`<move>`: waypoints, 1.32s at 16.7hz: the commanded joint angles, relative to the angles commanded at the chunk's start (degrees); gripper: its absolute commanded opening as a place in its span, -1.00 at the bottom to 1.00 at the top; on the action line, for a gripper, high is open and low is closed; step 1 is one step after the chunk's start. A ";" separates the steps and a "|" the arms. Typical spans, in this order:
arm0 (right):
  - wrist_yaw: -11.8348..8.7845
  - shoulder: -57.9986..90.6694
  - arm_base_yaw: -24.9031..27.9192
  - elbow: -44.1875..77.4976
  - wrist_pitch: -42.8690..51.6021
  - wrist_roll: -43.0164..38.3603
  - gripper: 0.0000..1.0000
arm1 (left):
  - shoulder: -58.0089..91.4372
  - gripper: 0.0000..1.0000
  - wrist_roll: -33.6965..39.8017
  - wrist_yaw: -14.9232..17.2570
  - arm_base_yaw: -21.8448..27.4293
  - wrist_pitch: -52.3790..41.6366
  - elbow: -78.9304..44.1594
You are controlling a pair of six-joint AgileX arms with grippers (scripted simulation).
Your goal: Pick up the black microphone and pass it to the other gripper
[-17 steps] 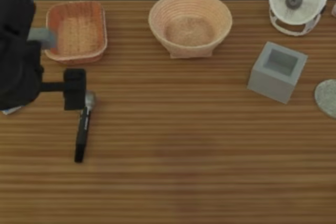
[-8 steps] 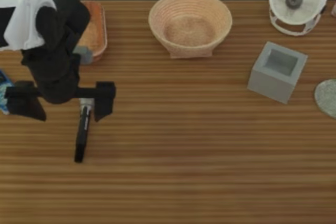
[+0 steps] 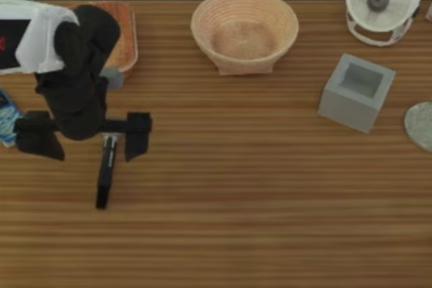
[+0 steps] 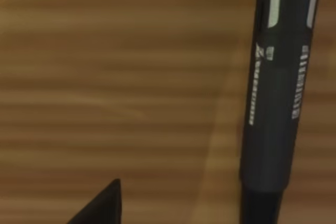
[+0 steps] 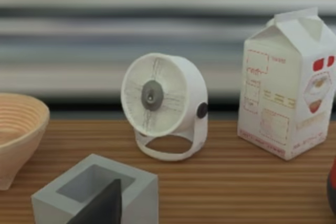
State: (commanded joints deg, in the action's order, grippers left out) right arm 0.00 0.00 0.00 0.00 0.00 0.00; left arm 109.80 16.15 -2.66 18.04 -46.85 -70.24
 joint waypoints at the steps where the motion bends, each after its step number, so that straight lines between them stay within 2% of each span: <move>1: 0.00 0.00 0.00 0.00 0.00 0.00 1.00 | 1.41 1.00 -0.10 0.01 -0.06 2.33 0.82; 6: 0.00 0.00 0.00 0.00 0.00 0.00 1.00 | 8.84 1.00 -0.59 0.09 -0.46 14.46 5.21; 12: 0.00 0.00 0.00 0.00 0.00 0.00 1.00 | 10.14 1.00 -0.68 0.11 -0.54 16.24 5.92; 22: 0.00 0.00 0.00 0.00 0.00 0.00 1.00 | 10.14 -0.51 -0.68 0.11 -0.54 16.24 5.92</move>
State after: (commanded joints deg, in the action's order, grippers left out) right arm 0.00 0.00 0.00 0.00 0.00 0.00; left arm 119.93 15.47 -2.55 17.50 -30.61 -64.32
